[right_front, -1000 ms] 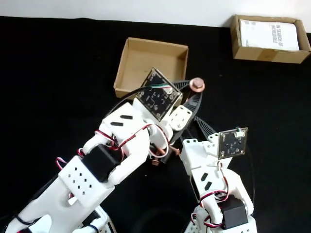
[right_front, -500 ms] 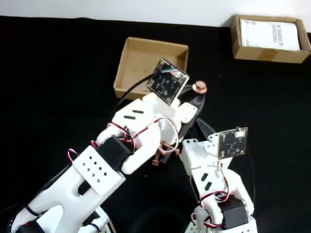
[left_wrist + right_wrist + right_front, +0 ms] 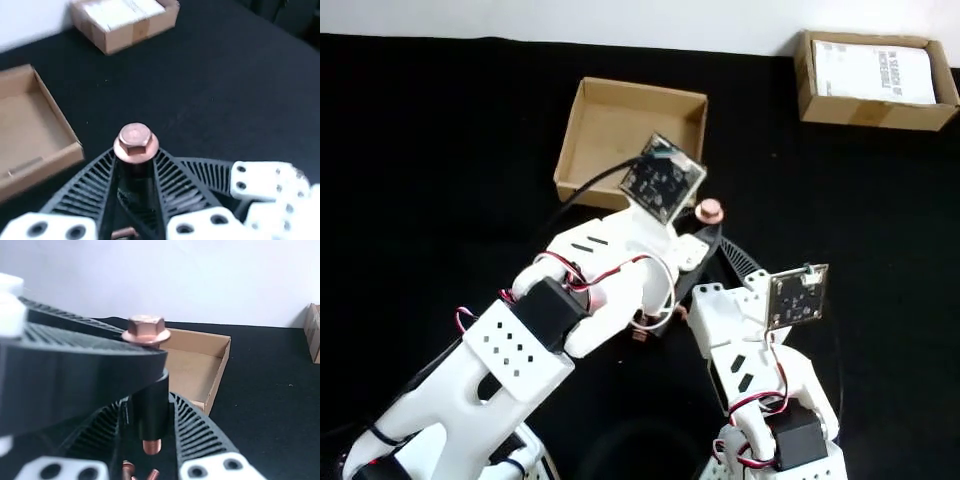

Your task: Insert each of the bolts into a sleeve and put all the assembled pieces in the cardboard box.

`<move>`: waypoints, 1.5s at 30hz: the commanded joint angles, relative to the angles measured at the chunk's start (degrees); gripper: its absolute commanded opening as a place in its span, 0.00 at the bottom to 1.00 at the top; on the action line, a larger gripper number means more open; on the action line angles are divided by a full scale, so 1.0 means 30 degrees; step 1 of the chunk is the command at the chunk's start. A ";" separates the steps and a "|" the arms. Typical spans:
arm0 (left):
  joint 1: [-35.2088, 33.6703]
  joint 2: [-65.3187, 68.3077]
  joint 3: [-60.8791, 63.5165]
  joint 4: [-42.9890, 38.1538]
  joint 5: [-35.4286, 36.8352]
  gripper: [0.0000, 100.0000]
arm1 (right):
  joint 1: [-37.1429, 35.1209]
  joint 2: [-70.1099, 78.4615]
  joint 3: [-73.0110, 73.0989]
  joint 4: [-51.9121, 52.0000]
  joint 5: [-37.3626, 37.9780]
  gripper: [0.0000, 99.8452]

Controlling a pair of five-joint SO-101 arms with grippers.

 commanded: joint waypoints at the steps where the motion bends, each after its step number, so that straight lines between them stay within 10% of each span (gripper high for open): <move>1: -0.0484 -0.0073 -0.0337 0.1319 0.0088 0.14 | 0.0073 -0.0132 -0.0249 -0.0659 -0.0088 0.01; 8: -0.0864 -0.1187 -0.2271 0.3253 -0.0029 0.28 | 0.0220 -0.0103 -0.0103 -0.0630 -0.0117 0.01; 18: -0.0894 -0.7927 -0.5348 1.0579 -0.0117 0.01 | 0.1304 -0.0015 0.0103 -0.1421 -0.0117 0.01; 24: -0.5846 -1.2147 -0.1626 1.1604 -0.0117 0.01 | 0.1538 0.3824 -0.2271 -0.1685 -0.0205 0.01; 31: -1.4051 -1.7216 0.6755 0.8674 -0.0117 0.01 | 0.1480 1.3172 -1.0359 -0.2828 -0.0088 0.01; 45: -1.8271 -2.1582 2.1260 -0.0645 -0.0147 0.01 | 0.0454 2.9553 -2.0791 -0.2711 0.8293 0.01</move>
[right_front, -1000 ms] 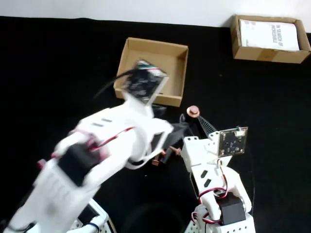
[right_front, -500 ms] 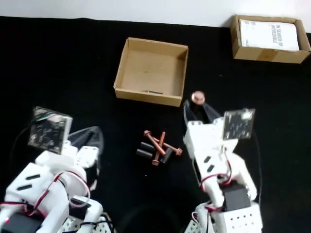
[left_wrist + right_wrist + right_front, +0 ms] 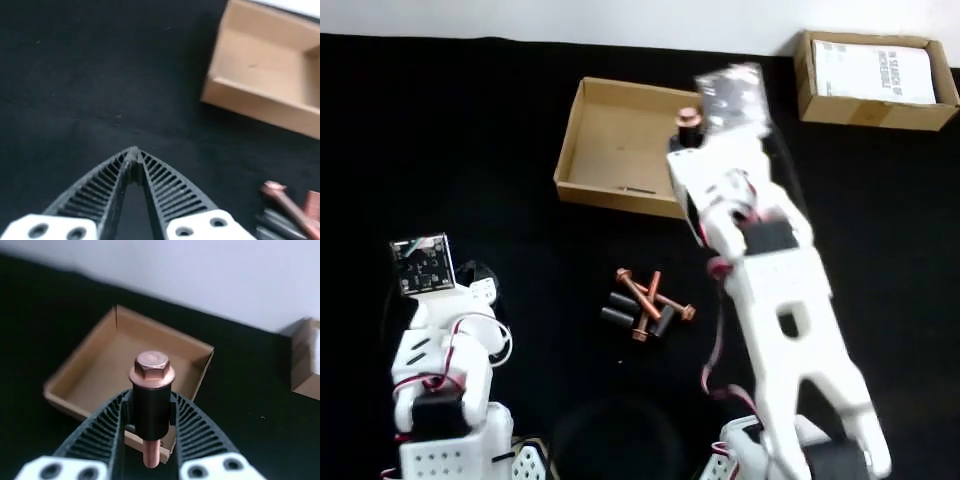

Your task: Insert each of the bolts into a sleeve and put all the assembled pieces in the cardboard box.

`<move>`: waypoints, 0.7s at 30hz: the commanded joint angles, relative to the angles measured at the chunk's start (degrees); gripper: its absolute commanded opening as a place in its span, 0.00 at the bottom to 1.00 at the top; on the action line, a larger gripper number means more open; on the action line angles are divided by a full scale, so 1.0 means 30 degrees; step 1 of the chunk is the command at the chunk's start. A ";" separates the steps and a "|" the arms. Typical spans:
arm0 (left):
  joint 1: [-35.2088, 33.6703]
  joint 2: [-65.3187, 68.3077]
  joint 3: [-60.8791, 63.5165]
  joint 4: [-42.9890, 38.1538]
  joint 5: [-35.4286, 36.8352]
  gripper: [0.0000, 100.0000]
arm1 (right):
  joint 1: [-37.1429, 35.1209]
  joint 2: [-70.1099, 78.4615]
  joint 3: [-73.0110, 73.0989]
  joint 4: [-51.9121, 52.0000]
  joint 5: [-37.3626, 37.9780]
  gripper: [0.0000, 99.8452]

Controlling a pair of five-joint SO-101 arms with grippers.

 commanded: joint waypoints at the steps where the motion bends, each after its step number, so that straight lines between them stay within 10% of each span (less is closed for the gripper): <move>1: -0.1509 -0.0220 0.2183 -0.1875 -0.0059 0.01 | -0.0425 0.2945 -0.3033 -0.0396 0.3751 0.01; 21: -0.2330 -0.0220 0.2242 0.0029 0.0000 0.01 | -0.1128 1.6220 -1.1853 -0.0484 1.6147 0.01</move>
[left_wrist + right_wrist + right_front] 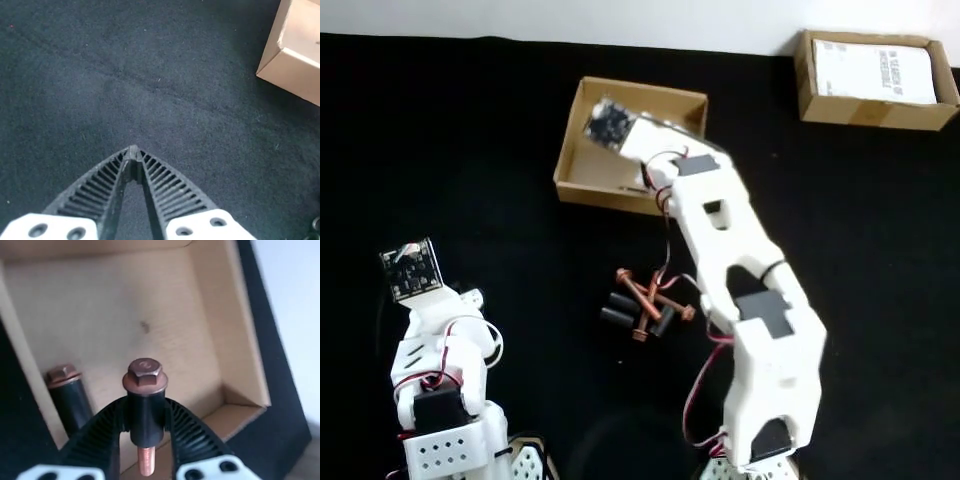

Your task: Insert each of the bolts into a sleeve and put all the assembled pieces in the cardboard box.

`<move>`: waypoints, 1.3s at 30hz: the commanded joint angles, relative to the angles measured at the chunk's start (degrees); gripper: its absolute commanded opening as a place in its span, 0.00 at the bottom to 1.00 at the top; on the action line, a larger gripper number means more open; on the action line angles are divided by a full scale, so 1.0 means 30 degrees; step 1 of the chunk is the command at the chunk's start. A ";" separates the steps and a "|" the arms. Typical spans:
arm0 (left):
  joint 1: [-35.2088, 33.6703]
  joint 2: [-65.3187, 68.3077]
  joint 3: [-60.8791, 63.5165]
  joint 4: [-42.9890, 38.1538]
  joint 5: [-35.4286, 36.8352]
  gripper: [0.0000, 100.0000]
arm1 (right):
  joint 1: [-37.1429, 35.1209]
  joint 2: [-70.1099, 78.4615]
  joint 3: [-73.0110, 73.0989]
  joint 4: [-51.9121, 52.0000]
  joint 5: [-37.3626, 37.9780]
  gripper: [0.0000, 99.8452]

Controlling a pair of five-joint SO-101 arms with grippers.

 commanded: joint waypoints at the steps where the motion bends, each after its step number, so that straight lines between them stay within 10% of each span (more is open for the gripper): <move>1: -0.0278 -0.0220 0.0308 0.0059 -0.0029 0.01 | -0.0190 0.0659 -0.1714 -0.0425 0.1670 0.01; 29: -0.0278 -0.0220 0.0308 0.0029 -0.0059 0.01 | -0.0571 0.0894 -1.2703 1.3700 -0.1993 0.17; 39: -0.0278 -0.0220 0.0308 -0.0029 -0.0059 0.01 | -0.4000 -0.2154 -1.4784 2.2872 -1.4125 0.17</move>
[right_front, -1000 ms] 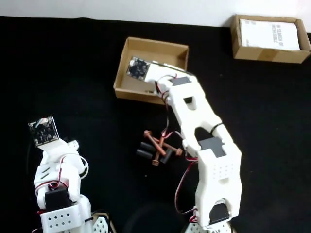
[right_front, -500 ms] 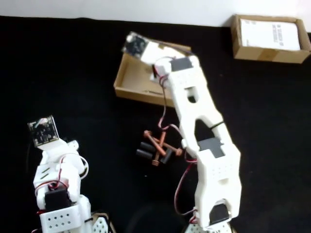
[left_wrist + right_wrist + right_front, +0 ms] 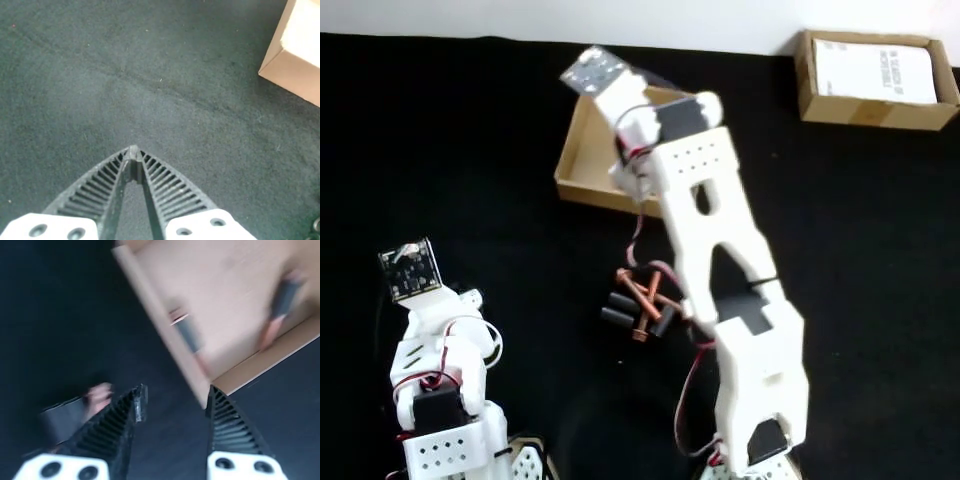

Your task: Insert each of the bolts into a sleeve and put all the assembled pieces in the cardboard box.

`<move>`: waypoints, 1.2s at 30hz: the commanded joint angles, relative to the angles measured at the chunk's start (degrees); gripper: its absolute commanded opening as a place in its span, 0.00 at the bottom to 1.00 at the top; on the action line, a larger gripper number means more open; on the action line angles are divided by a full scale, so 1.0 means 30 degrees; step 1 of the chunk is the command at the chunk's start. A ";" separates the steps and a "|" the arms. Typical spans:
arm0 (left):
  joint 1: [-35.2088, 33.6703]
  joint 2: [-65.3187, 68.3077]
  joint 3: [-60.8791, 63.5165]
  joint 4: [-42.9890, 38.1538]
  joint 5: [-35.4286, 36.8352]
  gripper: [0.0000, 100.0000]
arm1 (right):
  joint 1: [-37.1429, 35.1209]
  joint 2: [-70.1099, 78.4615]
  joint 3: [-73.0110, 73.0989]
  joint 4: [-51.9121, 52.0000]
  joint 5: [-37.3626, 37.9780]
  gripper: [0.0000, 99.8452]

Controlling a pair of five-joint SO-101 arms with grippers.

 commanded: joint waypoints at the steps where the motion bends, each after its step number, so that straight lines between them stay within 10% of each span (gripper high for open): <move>1: -0.0161 -0.0220 0.0308 -0.0029 -0.0059 0.01 | -0.1333 -0.3092 -0.0659 0.1187 -0.4396 0.17; 16: -0.0161 -0.0190 0.0308 0.0000 -0.0059 0.01 | -0.5084 -1.4901 1.9619 0.1011 -0.2784 0.17; 36: -0.0161 -0.0220 0.0308 -0.0029 -0.0059 0.01 | -0.5934 -1.6864 3.0168 -1.2205 0.2989 0.17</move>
